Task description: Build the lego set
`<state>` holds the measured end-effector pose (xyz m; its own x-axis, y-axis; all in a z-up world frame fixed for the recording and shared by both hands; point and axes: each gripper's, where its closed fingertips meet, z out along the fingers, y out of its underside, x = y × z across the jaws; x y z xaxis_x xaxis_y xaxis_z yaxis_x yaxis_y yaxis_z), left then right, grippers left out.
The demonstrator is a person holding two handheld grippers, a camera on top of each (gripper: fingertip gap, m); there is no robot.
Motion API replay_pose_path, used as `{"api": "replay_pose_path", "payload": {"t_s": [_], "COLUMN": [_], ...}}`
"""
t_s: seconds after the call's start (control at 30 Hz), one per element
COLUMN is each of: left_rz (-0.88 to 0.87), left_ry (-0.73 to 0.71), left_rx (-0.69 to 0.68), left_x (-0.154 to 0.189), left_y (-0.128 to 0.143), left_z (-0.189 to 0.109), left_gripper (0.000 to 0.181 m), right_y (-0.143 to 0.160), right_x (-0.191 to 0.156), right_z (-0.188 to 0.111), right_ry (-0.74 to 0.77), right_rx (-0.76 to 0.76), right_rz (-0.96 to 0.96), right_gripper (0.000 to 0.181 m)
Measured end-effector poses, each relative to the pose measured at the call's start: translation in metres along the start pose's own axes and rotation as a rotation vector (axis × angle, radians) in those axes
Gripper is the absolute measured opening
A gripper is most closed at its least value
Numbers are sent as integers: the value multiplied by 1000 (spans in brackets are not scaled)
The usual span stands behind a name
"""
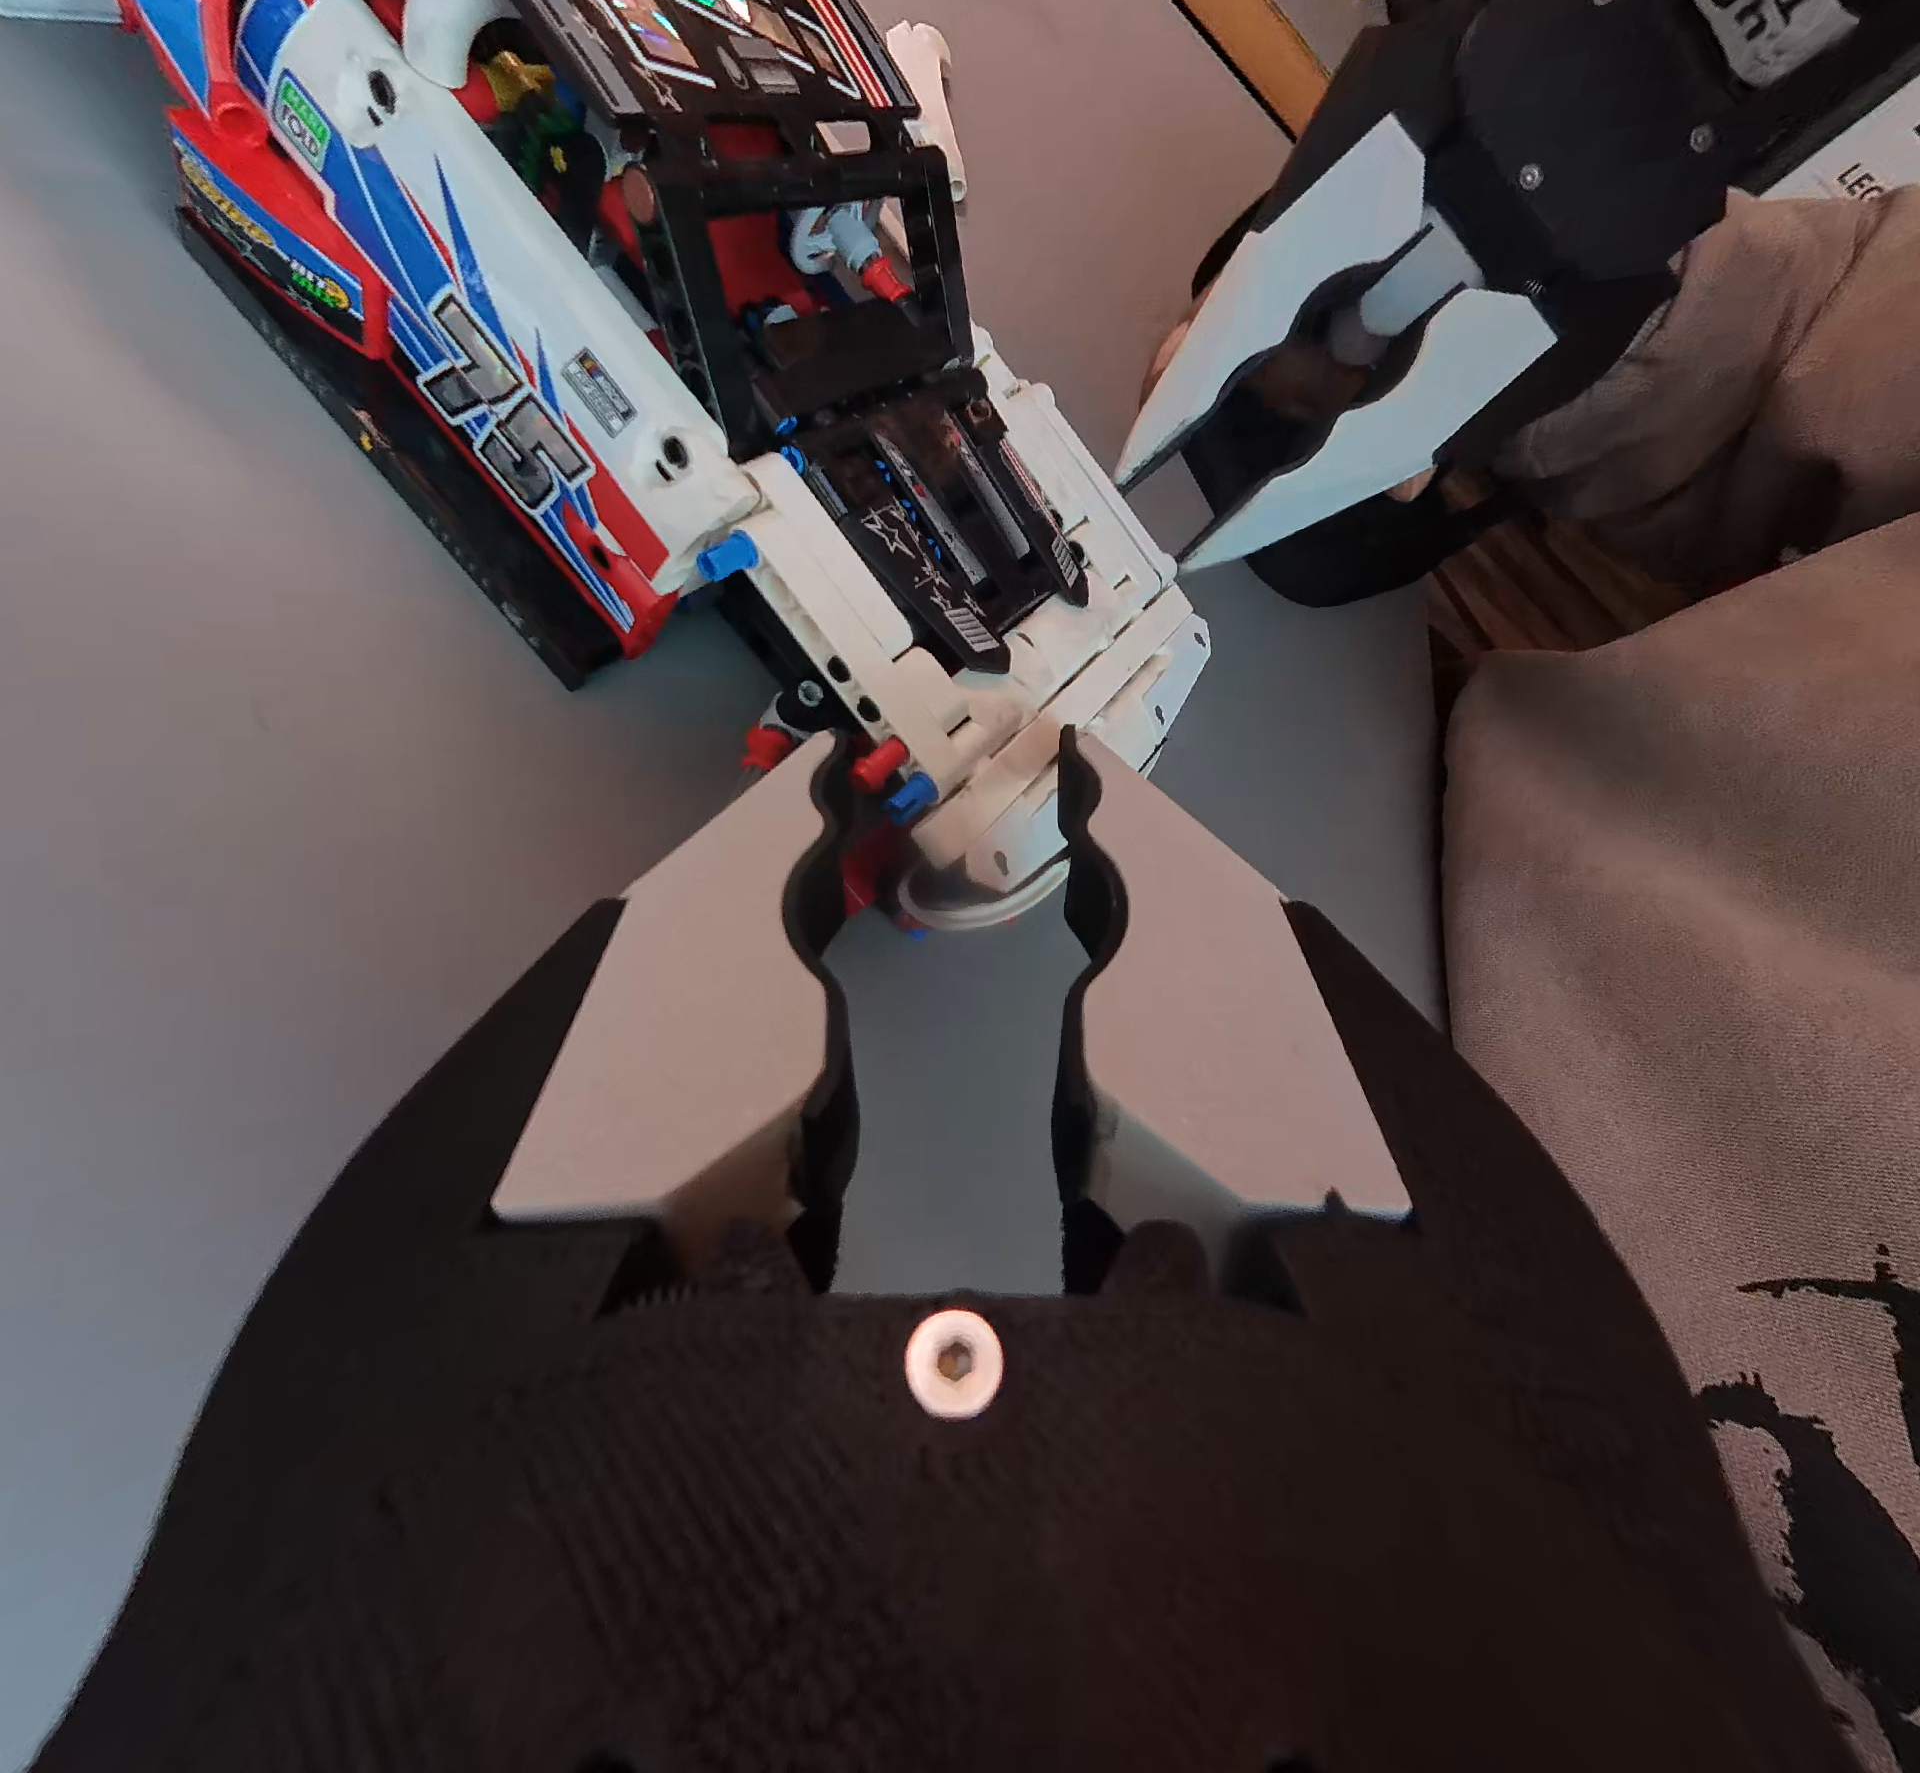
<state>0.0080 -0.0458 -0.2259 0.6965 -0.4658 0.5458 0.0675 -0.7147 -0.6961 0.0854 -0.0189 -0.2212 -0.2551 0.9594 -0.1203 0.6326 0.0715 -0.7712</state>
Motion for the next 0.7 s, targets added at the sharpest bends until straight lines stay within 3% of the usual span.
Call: {"api": "replay_pose_path", "payload": {"t_s": [0.03,0.13,0.2,0.33,0.7], "left_rz": [2,-2,-3,-2,-1], "left_ry": [-3,-4,-9,-20,-45], "left_rx": [1,13,24,45,63], "left_x": [1,2,2,3,6], "left_y": [0,0,0,0,0], "left_z": [1,3,3,3,8], "left_gripper": [37,37,37,37,36], "right_y": [0,-6,-5,-2,-3], "right_x": [-1,-4,-1,4,2], "right_z": [0,-2,-1,1,1], "right_ry": [-32,-131,-158,-179,-260], "right_rx": [8,98,127,146,168], "right_rz": [135,460,559,637,685], "right_gripper": [21,17,11,0,7]}}
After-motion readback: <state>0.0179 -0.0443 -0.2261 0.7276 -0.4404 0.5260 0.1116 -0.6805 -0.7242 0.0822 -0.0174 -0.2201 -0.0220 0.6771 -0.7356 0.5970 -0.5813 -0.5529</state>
